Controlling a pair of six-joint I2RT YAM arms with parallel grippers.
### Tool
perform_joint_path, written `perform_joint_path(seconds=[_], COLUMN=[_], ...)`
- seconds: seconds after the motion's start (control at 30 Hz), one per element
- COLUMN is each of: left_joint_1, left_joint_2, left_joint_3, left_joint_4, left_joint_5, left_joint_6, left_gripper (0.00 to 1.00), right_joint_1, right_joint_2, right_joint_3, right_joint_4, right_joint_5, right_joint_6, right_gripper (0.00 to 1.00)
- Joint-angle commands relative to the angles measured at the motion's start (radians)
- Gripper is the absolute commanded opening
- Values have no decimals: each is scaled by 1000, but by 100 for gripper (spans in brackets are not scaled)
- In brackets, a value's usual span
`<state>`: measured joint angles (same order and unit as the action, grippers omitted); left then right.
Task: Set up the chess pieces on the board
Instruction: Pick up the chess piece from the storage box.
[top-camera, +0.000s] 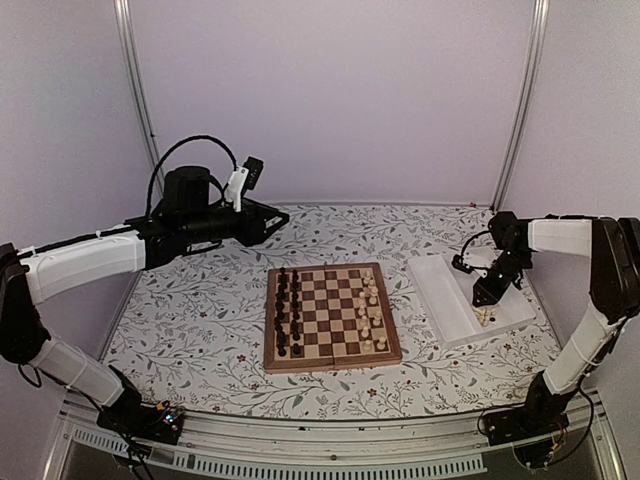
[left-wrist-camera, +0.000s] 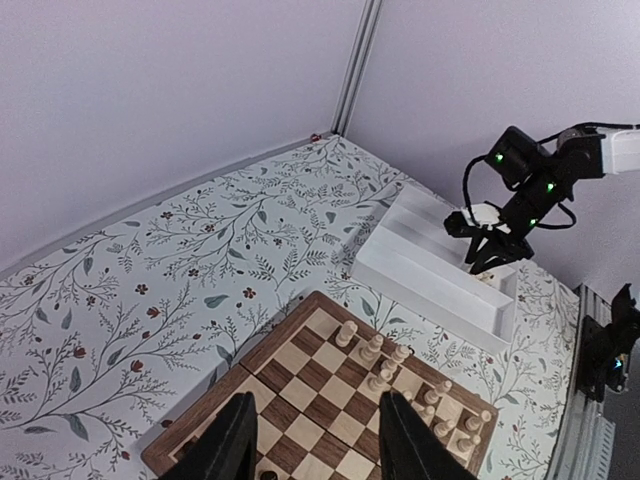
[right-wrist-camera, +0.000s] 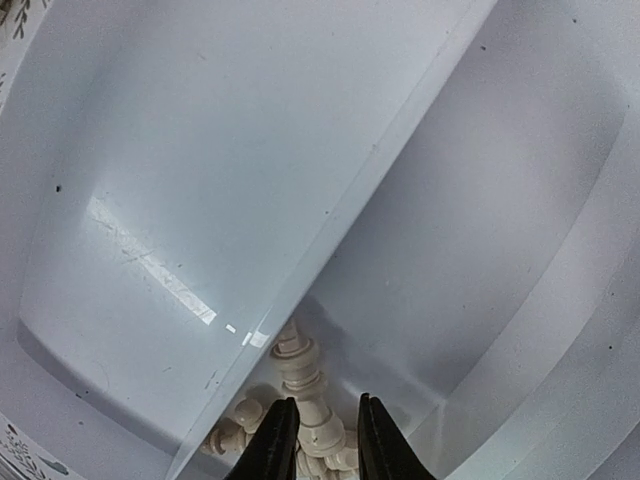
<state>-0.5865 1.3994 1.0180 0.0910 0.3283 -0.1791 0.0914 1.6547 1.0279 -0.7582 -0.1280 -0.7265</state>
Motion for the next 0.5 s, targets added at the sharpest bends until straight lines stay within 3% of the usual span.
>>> perform_joint_path(seconds=[0.0, 0.37, 0.47], left_joint_1=[2, -1, -2], left_joint_2=[11, 17, 26], left_joint_3=[16, 19, 19], left_joint_4=[10, 9, 9], left_joint_5=[9, 13, 15], left_joint_6=[12, 9, 7], left_gripper=[44, 44, 44], right_joint_1=[0, 1, 1], right_joint_2=[27, 52, 52], right_joint_3=[-29, -95, -93], right_joint_4=[29, 48, 44], right_joint_5=[26, 71, 57], right_joint_6=[-18, -21, -14], right_gripper=[24, 28, 19])
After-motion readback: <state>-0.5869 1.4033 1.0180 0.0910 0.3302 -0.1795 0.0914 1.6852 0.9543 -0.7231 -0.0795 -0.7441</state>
